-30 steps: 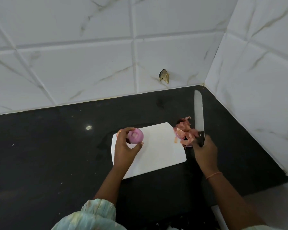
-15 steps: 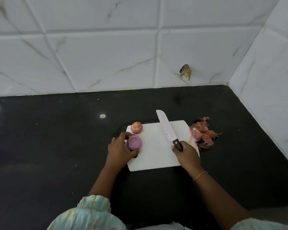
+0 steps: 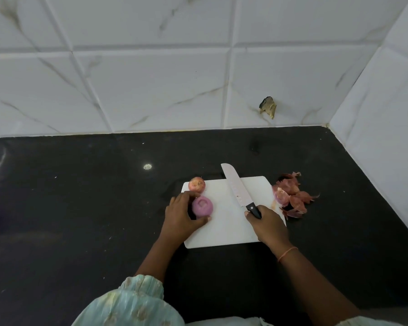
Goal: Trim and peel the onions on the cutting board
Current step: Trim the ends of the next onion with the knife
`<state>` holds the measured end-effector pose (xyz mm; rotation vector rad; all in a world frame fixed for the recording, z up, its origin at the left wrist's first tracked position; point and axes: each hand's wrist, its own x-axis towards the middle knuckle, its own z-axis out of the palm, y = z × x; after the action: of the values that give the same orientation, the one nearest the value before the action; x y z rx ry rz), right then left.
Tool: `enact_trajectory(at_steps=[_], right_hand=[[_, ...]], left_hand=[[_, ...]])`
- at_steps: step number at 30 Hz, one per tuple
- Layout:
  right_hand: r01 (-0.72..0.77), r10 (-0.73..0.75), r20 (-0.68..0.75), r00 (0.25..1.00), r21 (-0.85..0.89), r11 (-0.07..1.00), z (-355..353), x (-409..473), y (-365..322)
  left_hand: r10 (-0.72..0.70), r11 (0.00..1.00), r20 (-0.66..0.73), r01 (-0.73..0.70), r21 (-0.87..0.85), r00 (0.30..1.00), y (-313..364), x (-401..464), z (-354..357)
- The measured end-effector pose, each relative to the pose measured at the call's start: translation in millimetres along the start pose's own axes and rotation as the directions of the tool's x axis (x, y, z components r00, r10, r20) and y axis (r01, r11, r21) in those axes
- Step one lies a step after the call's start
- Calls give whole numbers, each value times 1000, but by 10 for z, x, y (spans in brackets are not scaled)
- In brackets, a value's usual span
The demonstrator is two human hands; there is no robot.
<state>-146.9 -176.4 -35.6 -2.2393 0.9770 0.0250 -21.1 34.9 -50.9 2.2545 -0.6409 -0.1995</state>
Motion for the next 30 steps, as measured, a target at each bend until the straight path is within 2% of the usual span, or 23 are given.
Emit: enact_trajectory(at_steps=[4, 7, 9, 10, 12, 15, 17, 19, 22, 25, 27, 30], right_hand=[[-4, 4, 14, 1000, 12, 1000, 0, 24, -8], [-17, 17, 12, 1000, 16, 1000, 8, 42, 18], [-18, 18, 4, 1000, 13, 1000, 10, 45, 23], [-20, 20, 1, 1000, 21, 1000, 10, 44, 22], [-24, 24, 5, 1000, 39, 999, 18, 44, 27], [-27, 26, 15, 1000, 61, 998, 7, 53, 33], [-35, 33, 30, 999, 103, 994, 8, 62, 36], [-46, 42, 33, 999, 157, 987, 4, 59, 26], [-76, 72, 25, 997, 253, 965, 1, 58, 47], [-112, 109, 28, 994, 346, 931, 11, 68, 74], [-135, 133, 34, 991, 439, 889, -8, 52, 58], [-145, 159, 35, 987, 630, 763, -63, 6, 47]], left_hand=[[5, 999, -3, -5, -44, 1000, -79, -25, -19], [-22, 992, -127, 6, -128, 992, -88, 81, -91], [-37, 993, -212, 12, -118, 977, -33, 240, -162], [-35, 996, -208, 16, -93, 978, -2, 332, -191], [-10, 1000, -144, 8, -15, 990, 55, 518, -204], [-53, 989, 48, 45, 138, 997, 162, 795, -135], [-74, 955, 215, 7, 295, 974, 192, 956, -54], [-104, 921, 297, -21, 389, 949, 170, 1034, 17], [-154, 945, 242, 72, 318, 958, 168, 1054, 39], [-145, 986, 78, 137, 97, 986, 398, 1012, 56], [-58, 998, 18, 58, -33, 998, 647, 924, 151], [115, 993, 104, -111, -50, 988, 949, 704, 484]])
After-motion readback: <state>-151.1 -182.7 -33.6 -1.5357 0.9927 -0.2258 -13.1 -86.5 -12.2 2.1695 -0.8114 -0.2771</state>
